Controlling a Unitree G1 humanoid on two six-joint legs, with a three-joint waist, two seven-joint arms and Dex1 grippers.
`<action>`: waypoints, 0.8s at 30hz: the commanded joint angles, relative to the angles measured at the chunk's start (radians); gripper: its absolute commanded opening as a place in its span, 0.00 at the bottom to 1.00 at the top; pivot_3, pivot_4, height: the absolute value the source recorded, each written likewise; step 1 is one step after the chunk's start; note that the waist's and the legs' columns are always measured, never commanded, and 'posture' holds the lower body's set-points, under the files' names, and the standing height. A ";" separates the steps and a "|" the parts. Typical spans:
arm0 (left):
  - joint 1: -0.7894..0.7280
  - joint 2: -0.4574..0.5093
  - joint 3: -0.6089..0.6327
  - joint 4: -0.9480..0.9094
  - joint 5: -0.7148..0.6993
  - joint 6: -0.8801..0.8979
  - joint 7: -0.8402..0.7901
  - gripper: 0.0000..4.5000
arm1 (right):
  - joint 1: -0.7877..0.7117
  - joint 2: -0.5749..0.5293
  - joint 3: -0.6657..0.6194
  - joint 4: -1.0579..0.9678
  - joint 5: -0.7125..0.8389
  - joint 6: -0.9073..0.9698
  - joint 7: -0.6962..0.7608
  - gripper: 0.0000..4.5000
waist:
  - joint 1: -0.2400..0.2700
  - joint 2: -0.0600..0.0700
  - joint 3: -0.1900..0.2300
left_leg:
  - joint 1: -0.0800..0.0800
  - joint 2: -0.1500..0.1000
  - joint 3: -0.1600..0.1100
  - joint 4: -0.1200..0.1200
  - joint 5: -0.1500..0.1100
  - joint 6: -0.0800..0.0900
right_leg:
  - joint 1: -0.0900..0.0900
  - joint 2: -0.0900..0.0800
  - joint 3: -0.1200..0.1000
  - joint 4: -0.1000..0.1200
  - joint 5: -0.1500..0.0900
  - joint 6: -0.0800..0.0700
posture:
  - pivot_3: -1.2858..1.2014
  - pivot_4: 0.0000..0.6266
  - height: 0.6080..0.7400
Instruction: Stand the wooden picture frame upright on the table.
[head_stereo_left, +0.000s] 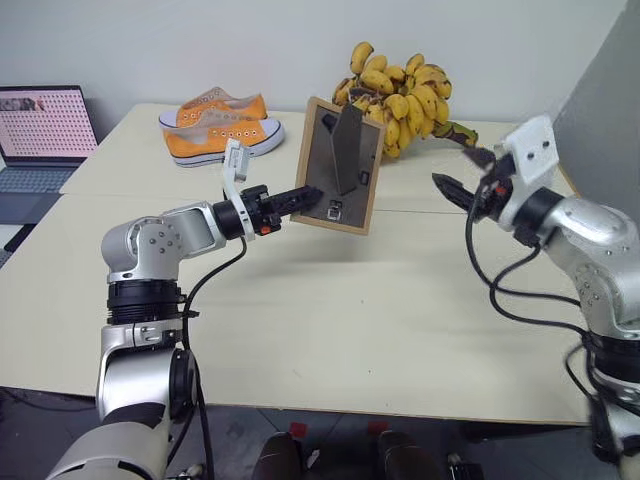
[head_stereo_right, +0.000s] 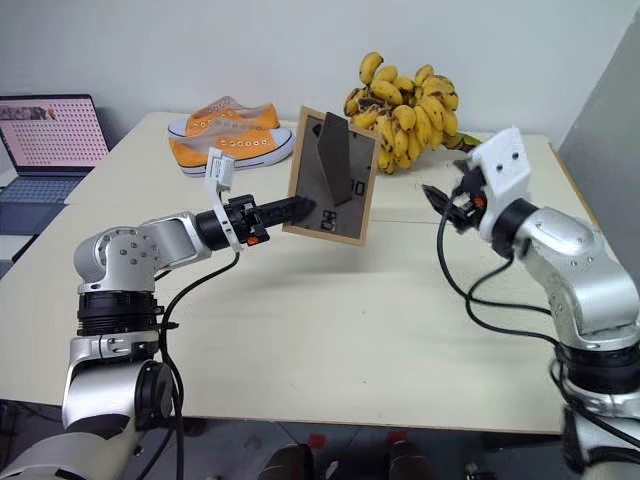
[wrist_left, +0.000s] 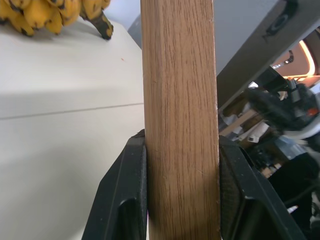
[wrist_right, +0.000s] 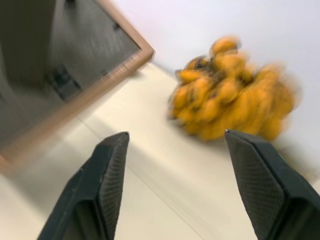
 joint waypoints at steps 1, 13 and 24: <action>-0.028 0.034 0.045 -0.121 -0.113 0.143 0.003 0.29 | 0.001 -0.055 0.116 0.226 -0.326 -0.608 -0.076 0.71 | -0.005 0.000 0.000 | 0.000 0.000 0.000 0.000 0.000 0.000 | 0.000 0.000 0.000 0.000 0.000 0.000 | 0.52 0.24 1.00; 0.085 0.097 0.142 -0.267 -0.413 0.449 0.193 0.29 | -0.247 -0.028 0.251 0.719 -0.967 -1.193 -0.706 0.71 | -0.014 0.000 0.000 | 0.002 0.000 0.001 0.002 0.004 -0.006 | 0.000 -0.001 0.002 0.003 0.000 0.000 | 0.52 0.24 1.00; 0.087 0.067 0.169 -0.226 -0.639 0.432 0.454 0.29 | -0.323 0.049 0.310 0.744 -1.152 -1.203 -0.981 0.71 | -0.003 0.000 0.000 | 0.002 -0.001 -0.001 0.007 0.004 -0.007 | 0.001 -0.001 0.002 0.009 0.000 -0.001 | 0.52 0.24 1.00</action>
